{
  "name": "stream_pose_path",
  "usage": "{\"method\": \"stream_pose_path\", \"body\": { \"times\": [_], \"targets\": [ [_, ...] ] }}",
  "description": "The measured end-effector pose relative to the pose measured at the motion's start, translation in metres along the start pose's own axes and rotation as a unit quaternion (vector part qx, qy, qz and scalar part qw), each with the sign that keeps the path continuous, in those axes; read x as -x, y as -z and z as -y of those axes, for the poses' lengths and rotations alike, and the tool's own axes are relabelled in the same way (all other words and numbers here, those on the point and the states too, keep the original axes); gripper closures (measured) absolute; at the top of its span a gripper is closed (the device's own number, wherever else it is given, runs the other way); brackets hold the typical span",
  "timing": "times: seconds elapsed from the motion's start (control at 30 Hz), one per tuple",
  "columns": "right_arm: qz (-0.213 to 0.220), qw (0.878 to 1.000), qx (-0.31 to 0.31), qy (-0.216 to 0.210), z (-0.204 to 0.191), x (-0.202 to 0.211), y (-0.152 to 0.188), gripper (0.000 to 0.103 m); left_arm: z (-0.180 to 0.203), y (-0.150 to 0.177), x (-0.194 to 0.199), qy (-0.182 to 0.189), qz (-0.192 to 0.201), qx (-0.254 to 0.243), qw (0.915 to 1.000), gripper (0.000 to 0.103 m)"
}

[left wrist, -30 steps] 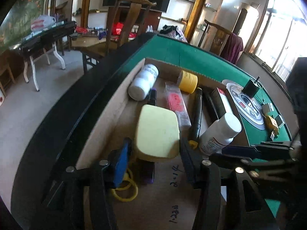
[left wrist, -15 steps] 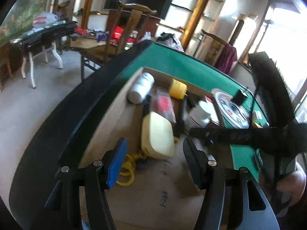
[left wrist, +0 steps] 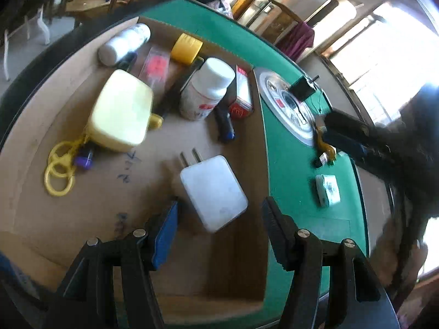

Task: Organize objects
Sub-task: 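Open the right gripper to drop the white charger into the tray, then move both grippers from the tray back toward the table items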

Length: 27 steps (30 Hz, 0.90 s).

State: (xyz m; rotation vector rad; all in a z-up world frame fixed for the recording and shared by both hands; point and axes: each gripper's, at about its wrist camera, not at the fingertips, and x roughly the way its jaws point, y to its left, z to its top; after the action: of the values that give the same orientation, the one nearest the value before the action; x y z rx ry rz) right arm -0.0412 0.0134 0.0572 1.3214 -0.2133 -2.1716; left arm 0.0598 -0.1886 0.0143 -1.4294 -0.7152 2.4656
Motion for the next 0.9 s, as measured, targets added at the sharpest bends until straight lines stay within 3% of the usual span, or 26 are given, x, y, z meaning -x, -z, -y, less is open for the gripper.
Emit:
{"method": "stream_pose_path", "body": {
  "times": [0.3, 0.43, 0.5, 0.57, 0.63, 0.7, 0.77, 0.83, 0.9],
  "targets": [
    [0.024, 0.999, -0.046, 0.006, 0.053, 0.037, 0.011, 0.051, 0.027, -0.033, -0.035, -0.035, 0.018, 0.019, 0.9991, 0.044],
    [0.048, 0.997, -0.052, 0.032, 0.071, 0.059, 0.015, 0.051, 0.039, -0.039, -0.021, -0.053, 0.055, -0.001, 0.9971, 0.044],
    [0.071, 0.995, -0.046, 0.054, 0.078, 0.073, 0.016, 0.052, 0.056, -0.032, -0.003, -0.094, 0.102, -0.046, 0.9892, 0.042],
    [0.107, 0.99, -0.034, 0.081, 0.084, 0.089, 0.017, 0.051, 0.079, -0.021, 0.016, -0.121, 0.156, -0.1, 0.9751, 0.042],
    [0.152, 0.981, -0.023, 0.118, 0.088, 0.106, 0.02, 0.039, 0.101, -0.01, 0.033, -0.125, 0.207, -0.139, 0.9603, 0.03],
    [0.199, 0.968, -0.018, 0.151, 0.092, 0.12, 0.025, 0.023, 0.119, 0.002, 0.051, -0.122, 0.258, -0.164, 0.9443, 0.005],
    [0.236, 0.958, -0.023, 0.161, 0.103, 0.13, 0.029, 0.018, 0.135, 0.008, 0.057, -0.1, 0.287, -0.176, 0.9362, 0.001],
    [0.231, 0.961, -0.05, 0.141, 0.123, 0.131, 0.028, 0.018, 0.144, 0.005, 0.051, -0.084, 0.267, -0.181, 0.9428, 0.001],
    [0.206, 0.965, -0.096, 0.129, 0.15, 0.127, 0.025, 0.018, 0.154, 0.004, 0.033, -0.076, 0.22, -0.195, 0.9528, 0.001]
  ]
}}
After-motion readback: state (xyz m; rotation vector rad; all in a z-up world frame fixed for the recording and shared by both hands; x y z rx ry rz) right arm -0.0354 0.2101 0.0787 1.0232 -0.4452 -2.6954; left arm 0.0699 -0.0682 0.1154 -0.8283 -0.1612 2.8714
